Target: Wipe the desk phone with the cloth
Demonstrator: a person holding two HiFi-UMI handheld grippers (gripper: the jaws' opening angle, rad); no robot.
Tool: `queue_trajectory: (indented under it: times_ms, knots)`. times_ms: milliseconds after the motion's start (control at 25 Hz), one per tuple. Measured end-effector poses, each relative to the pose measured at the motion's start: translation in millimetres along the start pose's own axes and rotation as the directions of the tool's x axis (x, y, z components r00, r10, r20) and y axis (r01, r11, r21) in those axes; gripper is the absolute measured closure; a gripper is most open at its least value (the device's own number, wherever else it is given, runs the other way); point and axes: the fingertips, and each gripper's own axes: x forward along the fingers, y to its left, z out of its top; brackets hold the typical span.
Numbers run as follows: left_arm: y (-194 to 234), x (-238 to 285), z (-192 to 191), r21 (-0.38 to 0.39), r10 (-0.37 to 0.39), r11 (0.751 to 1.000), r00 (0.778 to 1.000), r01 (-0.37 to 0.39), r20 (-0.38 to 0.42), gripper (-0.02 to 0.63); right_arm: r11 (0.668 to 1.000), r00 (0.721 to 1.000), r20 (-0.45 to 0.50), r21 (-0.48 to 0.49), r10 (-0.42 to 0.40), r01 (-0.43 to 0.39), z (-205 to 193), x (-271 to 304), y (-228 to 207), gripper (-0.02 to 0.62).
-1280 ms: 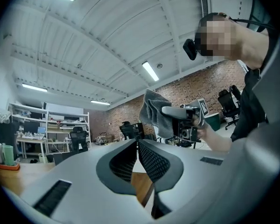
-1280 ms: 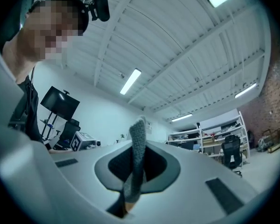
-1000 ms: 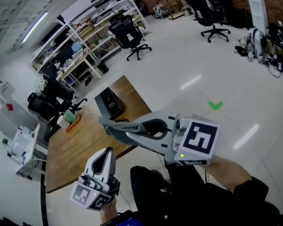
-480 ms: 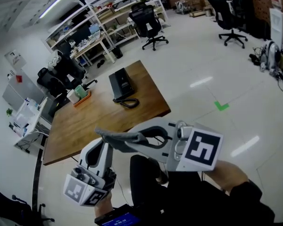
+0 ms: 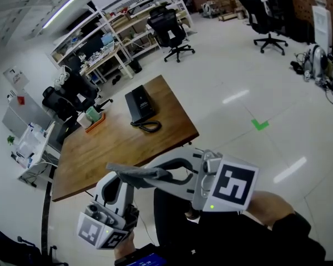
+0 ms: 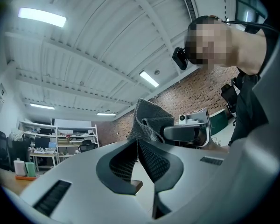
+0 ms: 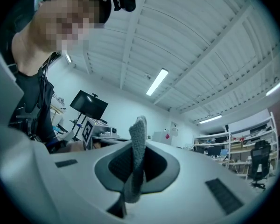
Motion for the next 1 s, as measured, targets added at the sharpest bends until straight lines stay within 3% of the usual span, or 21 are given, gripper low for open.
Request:
queue_trajectory:
  times_ms: [160, 280, 440, 720, 880, 1000]
  knots:
    - [5.0, -0.7, -5.4, -0.006, 0.007, 1.0, 1.0, -0.007, -0.007, 0.605, 1.0, 1.0, -0.011, -0.006, 0.009, -0.009, -4.8, 4.0, -0.1, 0.572]
    - [9.3, -9.1, -20.4, -0.063, 0.005, 0.998, 1.0, -0.005, -0.008, 0.605, 1.0, 1.0, -0.022, -0.013, 0.014, -0.014, -7.0, 5.6, 1.2, 0.572]
    - [8.8, -3.0, -9.2, -0.015, 0.01, 1.0, 1.0, -0.01, -0.003, 0.605, 1.0, 0.999, -0.036, -0.019, 0.023, -0.024, -11.7, 8.2, 2.8, 0.572]
    - [11.9, -5.5, -11.0, -0.021, 0.019, 1.0, 1.0, -0.019, 0.002, 0.604, 0.999, 0.998, -0.046, -0.01, 0.036, -0.036, -17.2, 11.1, 5.8, 0.572]
    - [19.1, -16.8, -31.2, -0.1, 0.024, 0.995, 1.0, -0.023, 0.008, 0.605, 0.999, 0.998, -0.053, -0.02, 0.039, -0.04, -20.0, 12.5, 4.6, 0.572]
    - [21.7, -17.9, -32.5, -0.096, 0.021, 0.995, 1.0, -0.02, 0.012, 0.604, 0.999, 0.998, -0.057, -0.022, 0.038, -0.039, -23.2, 14.9, 4.3, 0.572]
